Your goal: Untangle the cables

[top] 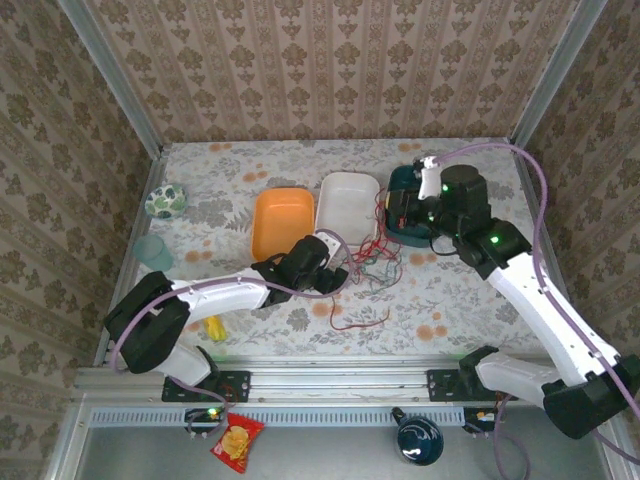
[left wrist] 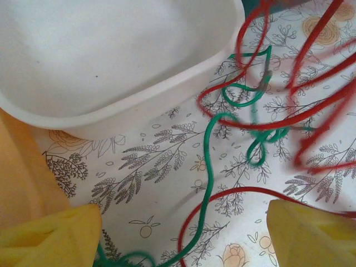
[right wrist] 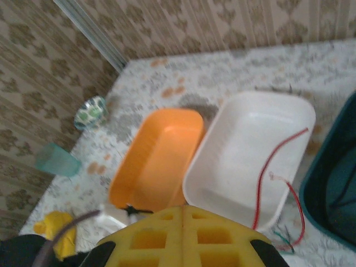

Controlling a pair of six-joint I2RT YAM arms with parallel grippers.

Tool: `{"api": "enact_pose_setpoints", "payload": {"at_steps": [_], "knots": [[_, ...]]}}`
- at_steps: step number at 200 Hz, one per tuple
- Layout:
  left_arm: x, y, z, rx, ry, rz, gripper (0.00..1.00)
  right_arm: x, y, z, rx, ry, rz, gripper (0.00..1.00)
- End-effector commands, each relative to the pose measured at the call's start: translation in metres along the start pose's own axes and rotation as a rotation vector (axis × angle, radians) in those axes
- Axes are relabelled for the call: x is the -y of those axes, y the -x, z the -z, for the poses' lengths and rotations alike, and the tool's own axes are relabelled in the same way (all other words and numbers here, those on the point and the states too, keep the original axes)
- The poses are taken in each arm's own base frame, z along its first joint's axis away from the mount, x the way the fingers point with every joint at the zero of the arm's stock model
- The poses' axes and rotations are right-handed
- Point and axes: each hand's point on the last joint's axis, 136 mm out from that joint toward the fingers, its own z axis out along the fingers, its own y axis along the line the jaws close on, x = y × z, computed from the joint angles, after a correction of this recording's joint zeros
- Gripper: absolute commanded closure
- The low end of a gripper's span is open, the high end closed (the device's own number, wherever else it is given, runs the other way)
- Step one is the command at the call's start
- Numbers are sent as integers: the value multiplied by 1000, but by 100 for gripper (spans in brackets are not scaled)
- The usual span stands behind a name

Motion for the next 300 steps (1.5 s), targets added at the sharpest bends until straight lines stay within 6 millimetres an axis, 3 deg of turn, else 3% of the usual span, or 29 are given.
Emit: {"api": "enact_pose_setpoints", "payload": {"at_steps": [1,40,60,104,127,171,210,236,263,269,282,300], "knots": [[6,6,-2,11,-16,-25,22,-19,37,27,123,48,39,100],[6,1,-1,13,-13,-14,23,-21,61,53,255,23,61,100],[7,12,9,74,-19,-23,23,-16,59,55,255,-5,72,100],[16,75,73,412,-92,-44,21,-16,20,35,103,50,55,100],[21,98,94,482,-125,-63,20,-22,-2,24,16,118,39,100],[35,138,99,561,-195,-92,21,-42,-44,4,-183,291,-1,100],[49,160,85,583,-313,-78,28,-52,-59,-5,-269,375,-17,100],[55,163,74,555,-354,-83,39,-52,-63,-9,-295,385,-25,100],[40,165,65,544,-299,-33,94,-45,-70,-13,-316,353,-33,100],[35,166,65,548,-282,-13,100,-38,-72,-16,-319,316,-36,91],[25,167,65,555,-247,37,100,-14,-83,-25,-321,195,-63,52],[16,166,66,559,-242,104,100,11,-106,-37,-356,95,-90,30]]}}
